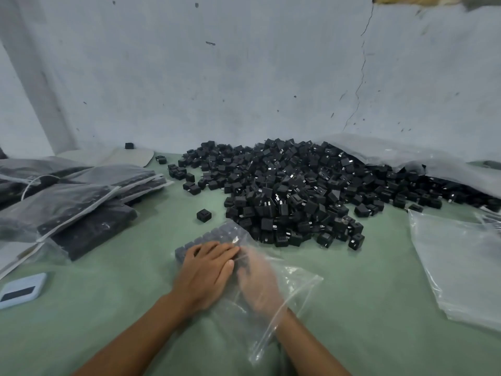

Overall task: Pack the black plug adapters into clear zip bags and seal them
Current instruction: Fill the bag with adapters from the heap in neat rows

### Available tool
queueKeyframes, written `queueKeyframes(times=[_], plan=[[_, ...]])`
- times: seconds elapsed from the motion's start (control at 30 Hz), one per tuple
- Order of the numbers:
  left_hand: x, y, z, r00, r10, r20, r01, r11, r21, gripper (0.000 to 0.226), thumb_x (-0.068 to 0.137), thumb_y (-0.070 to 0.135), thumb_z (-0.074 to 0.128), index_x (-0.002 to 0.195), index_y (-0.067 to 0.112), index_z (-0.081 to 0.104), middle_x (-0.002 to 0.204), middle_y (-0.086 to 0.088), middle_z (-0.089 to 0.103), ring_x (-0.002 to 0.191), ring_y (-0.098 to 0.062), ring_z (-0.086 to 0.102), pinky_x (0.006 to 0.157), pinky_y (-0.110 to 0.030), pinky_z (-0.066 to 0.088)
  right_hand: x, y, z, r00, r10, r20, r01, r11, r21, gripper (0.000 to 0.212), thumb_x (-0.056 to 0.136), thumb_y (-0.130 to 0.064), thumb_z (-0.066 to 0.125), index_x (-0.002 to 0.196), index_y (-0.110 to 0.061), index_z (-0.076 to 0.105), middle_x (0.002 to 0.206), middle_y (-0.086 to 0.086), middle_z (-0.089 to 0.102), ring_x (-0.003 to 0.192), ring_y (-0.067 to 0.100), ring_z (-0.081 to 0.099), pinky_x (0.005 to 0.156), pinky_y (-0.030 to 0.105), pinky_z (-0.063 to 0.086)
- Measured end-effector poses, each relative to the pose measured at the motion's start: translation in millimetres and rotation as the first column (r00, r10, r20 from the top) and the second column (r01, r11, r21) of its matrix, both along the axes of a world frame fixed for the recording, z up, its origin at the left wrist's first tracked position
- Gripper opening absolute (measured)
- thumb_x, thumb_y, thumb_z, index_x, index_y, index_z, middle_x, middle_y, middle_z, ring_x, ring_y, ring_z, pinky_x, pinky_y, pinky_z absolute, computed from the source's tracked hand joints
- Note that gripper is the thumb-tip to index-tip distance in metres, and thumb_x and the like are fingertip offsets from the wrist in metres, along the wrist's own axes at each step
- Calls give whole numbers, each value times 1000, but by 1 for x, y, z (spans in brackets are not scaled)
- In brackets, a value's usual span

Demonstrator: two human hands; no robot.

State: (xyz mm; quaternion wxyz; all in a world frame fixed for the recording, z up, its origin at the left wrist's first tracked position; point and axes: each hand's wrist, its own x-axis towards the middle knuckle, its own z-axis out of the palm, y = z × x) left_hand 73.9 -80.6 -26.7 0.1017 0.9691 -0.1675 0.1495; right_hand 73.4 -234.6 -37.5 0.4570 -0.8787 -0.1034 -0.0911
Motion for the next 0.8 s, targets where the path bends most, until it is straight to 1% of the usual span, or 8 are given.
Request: queueKeyframes(times=[0.1,0.2,0.27,0.33,0.47,0.57,0.7,0.8], plan=[[4,3,-2,1000,5,-29,-5,1000,4,58,100,49,7,149,43,38,153,24,36,143,-3,28,116,-32,15,-13,-5,18,990,116,-78,-113,993,46,30,107,-33,41,130,-24,56,122,-5,64,111,5,59,102,23,44],[2,1,-2,1000,4,-9,-5,1000,-22,64,98,52,2,147,42,41,152,23,39,142,-4,31,114,-31,16,-42,-36,27,950,273,-151,-289,952,-96,40,103,-6,45,143,-8,49,148,3,48,137,4,40,108,6,23],[0,0,-2,1000,12,13,-11,1000,-27,64,97,52,4,146,42,44,150,22,43,141,-5,34,114,-32,18,-67,-70,31,922,330,-201,-334,942,13,35,95,2,56,125,-9,68,131,-1,64,125,-5,50,106,11,35],[0,0,-2,1000,19,17,-19,999,-47,63,98,51,6,145,42,46,148,23,45,140,-4,36,113,-32,19,-87,-105,47,894,346,-284,-330,938,106,31,87,1,58,95,-19,81,101,-7,76,105,2,66,97,23,50],[0,-3,-1,999,25,27,-23,997,-69,59,99,48,12,141,39,53,144,21,51,137,-6,42,111,-32,21,-73,-149,84,968,200,-155,-195,980,47,36,78,0,53,66,-28,73,78,7,73,75,18,67,79,44,53],[-3,-4,0,1000,15,22,-13,997,-72,60,98,49,11,141,39,53,144,22,50,137,-6,41,111,-34,23,-24,-139,102,999,36,10,-36,999,-19,35,90,-3,54,81,-32,71,78,5,69,75,28,62,70,42,51],[-4,-3,0,1000,13,15,-11,996,-90,58,99,48,14,141,40,53,143,23,50,137,-5,41,112,-35,24,56,-93,103,997,71,32,-58,947,-316,27,96,-17,53,119,-25,64,121,-5,61,115,18,55,99,34,47],[-3,-2,-1,1000,17,10,-16,996,-92,54,101,47,18,139,40,54,141,22,53,135,-5,43,112,-39,28,102,-62,97,989,97,110,-6,778,-629,43,98,-31,53,140,-23,48,148,6,42,139,30,32,115,45,29]])
